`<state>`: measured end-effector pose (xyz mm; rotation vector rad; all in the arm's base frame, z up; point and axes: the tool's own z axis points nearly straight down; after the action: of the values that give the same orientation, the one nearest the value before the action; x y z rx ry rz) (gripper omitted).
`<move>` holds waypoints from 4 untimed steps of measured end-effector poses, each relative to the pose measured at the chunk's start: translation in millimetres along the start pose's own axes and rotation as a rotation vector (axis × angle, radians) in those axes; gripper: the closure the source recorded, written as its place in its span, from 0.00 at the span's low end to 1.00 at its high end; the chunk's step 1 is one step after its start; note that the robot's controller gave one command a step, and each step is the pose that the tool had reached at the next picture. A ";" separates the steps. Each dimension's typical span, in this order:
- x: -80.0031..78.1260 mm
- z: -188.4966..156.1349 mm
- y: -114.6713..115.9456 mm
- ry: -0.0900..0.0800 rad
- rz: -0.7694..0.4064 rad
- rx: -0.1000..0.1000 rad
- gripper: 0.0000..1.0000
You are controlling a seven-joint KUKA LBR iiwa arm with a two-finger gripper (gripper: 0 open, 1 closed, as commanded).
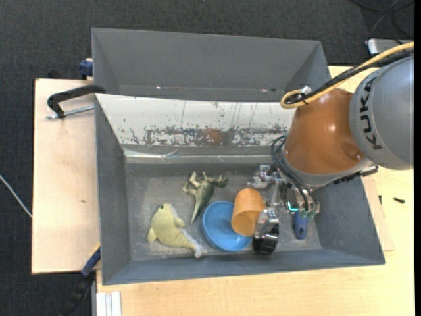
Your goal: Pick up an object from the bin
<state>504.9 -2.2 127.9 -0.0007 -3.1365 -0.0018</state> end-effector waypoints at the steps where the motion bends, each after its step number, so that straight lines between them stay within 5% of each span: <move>1: -6.9 56.3 -11.8 -0.010 -0.001 0.000 0.00; 2: -7.1 53.8 -10.9 -0.010 -0.003 -0.001 1.00; 3: -18.4 8.3 -31.3 -0.014 -0.142 0.002 1.00; 4: 4.7 -14.5 -48.5 -0.006 -0.142 0.002 1.00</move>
Offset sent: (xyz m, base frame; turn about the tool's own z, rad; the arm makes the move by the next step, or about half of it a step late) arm 0.0042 -0.0122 -0.0579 -0.0027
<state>500.3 -50.7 142.3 0.2220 -3.1350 0.0003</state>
